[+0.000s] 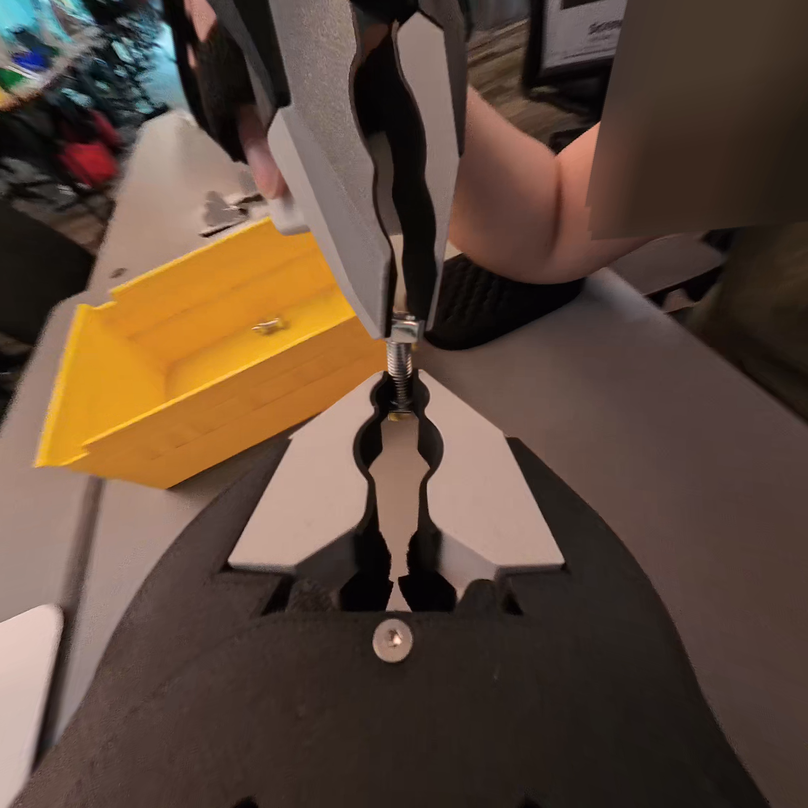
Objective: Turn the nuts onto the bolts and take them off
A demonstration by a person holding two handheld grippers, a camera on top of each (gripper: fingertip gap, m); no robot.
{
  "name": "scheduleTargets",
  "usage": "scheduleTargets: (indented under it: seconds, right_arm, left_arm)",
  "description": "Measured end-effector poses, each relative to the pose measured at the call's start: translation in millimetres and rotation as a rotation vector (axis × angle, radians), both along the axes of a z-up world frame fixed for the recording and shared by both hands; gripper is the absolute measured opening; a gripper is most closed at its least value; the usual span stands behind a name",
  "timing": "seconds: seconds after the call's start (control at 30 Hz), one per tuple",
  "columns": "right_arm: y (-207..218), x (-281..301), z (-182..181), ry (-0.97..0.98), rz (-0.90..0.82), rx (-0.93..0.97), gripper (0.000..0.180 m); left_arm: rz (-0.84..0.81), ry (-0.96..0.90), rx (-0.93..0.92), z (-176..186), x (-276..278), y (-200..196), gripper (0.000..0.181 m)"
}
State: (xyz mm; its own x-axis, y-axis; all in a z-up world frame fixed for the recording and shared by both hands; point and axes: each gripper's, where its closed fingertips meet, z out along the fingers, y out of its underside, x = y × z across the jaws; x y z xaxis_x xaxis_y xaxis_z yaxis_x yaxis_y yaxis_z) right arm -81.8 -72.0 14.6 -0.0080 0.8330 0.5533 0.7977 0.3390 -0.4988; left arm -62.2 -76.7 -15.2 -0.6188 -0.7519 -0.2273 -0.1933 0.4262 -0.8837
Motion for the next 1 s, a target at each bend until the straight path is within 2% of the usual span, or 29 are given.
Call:
scheduleTargets:
  seconds: [0.17,0.5,0.67,1.0]
  right_arm:
    - [-6.7,-4.0,-4.9,-0.038,0.013,-0.014,0.016]
    - [-20.8,-12.9,-17.7,-0.087,0.078,-0.081,0.016]
    - [-11.9,-10.6,-11.9,-0.046,0.028,-0.078,0.016]
    - [16.8,1.1,-3.7,0.049,-0.182,-0.141,0.016]
  left_arm:
    - [-0.070,0.110,-0.066,-4.3,-9.3,-10.3,0.007]
    - [-0.146,0.208,-0.018,-18.8,-20.4,-23.6,0.007]
    - [-0.102,0.179,-0.011,-13.5,-17.4,-15.5,0.007]
    - [0.084,0.136,0.036,-4.3,-6.4,15.5,0.007]
